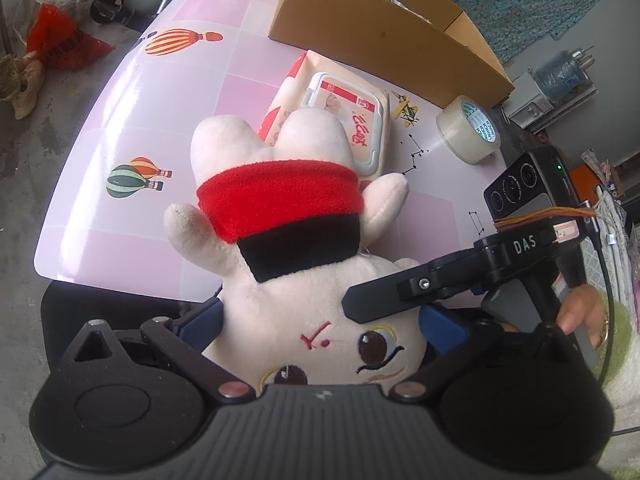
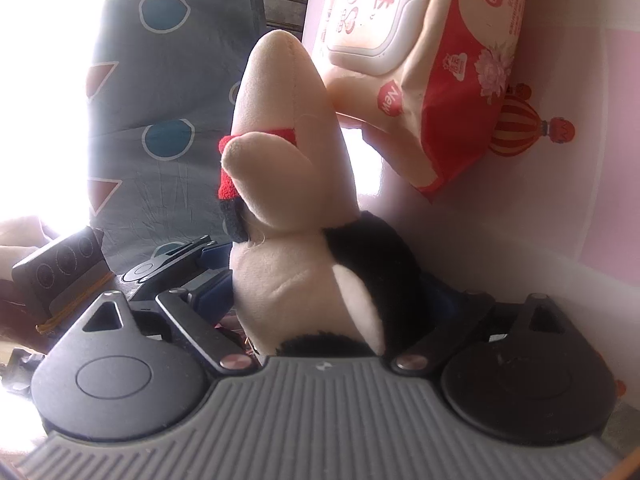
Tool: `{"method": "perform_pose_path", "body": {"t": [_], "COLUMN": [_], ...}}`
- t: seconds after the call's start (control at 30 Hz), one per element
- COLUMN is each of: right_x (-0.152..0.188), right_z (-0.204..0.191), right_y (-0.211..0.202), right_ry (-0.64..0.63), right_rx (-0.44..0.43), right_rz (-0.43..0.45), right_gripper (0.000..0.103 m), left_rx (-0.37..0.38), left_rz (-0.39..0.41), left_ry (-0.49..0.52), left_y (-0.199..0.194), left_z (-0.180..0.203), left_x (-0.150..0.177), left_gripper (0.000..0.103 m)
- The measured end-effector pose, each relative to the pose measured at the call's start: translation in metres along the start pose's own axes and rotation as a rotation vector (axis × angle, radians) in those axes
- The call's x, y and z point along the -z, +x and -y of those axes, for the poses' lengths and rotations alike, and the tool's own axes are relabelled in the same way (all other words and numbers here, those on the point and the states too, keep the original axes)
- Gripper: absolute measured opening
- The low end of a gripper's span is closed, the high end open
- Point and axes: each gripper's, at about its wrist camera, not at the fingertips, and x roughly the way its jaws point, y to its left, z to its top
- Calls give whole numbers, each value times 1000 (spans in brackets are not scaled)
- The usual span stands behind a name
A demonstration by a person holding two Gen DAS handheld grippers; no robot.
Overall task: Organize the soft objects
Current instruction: 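Lift and carry the plush doll with both tools into the cardboard box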
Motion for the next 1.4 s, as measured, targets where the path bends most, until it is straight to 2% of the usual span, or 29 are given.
{"method": "perform_pose_path", "body": {"t": [0.3, 0.63, 1.07, 1.27, 1.4], "right_x": [13, 37, 68, 70, 58], "right_z": [-20, -28, -19, -32, -46], "right_y": [-15, -59, -159, -218, -259], "right_ry": [-46, -70, -33, -54, -74], "right_rx": [52, 51, 84, 133, 167], "right_rz": [3, 71, 292, 421, 504], "right_gripper": [89, 89, 89, 89, 89], "left_rx": [6, 42, 137, 197, 227], "left_rz": [-4, 34, 68, 117, 176], "left_ry": [-8, 78, 281, 361, 408], "left_y": [-6, -15, 0, 1, -1], "left_z": [21, 65, 145, 187, 214], "left_x": [6, 5, -32, -70, -102], "left_gripper": [103, 103, 103, 103, 103]}}
